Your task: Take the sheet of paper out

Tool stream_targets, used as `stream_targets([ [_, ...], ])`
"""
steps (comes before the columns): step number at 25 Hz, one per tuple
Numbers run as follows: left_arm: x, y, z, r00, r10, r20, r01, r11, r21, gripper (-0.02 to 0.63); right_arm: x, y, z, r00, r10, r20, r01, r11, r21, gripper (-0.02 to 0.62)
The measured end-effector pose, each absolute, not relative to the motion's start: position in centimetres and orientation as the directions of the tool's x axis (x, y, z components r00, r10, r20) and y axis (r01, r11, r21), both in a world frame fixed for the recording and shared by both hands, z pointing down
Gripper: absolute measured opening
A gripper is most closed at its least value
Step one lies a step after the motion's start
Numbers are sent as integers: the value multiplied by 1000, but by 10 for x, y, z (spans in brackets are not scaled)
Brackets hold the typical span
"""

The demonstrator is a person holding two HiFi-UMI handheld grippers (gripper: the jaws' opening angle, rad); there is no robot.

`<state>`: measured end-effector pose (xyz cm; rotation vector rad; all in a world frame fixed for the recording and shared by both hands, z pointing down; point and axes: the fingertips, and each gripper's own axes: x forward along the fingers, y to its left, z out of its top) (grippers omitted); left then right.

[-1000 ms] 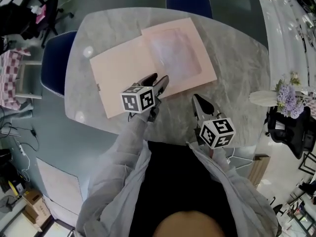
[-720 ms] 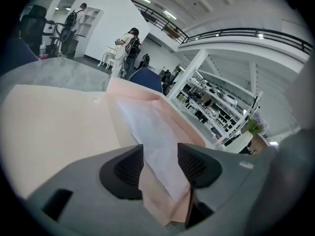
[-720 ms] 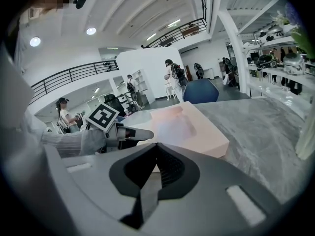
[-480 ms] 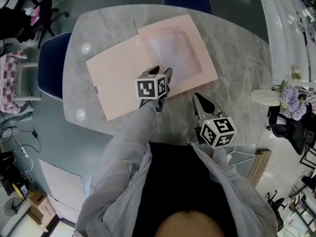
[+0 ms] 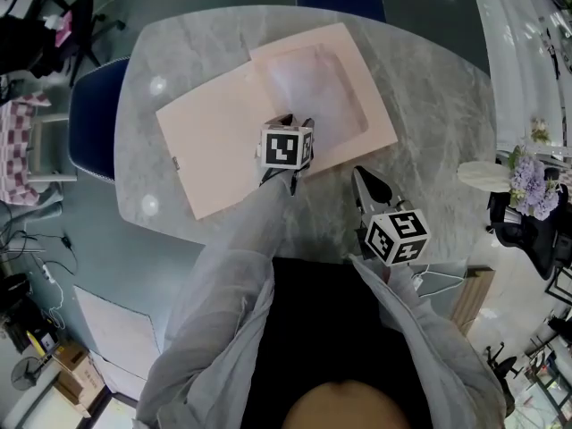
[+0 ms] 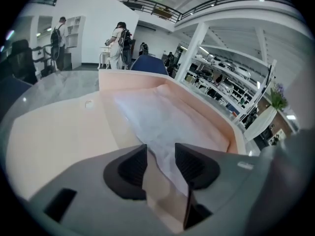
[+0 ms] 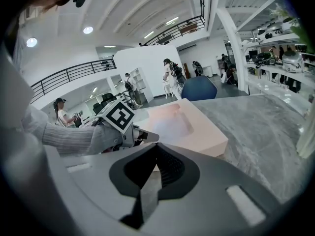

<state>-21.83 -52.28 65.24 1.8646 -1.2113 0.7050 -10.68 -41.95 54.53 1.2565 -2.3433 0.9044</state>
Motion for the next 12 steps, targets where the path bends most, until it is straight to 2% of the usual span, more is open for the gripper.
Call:
stream_targets([
  [8,-213,-522,662,328,-496,804,-927,-334,172,156,-109,-423,550,-569,-609,553,-822,423,-382,9],
  [12,-225,-524,663,282,-528,801,-940,-318,121,72,-109,-421,549,-571,-607,552,-821,425,-381,9],
])
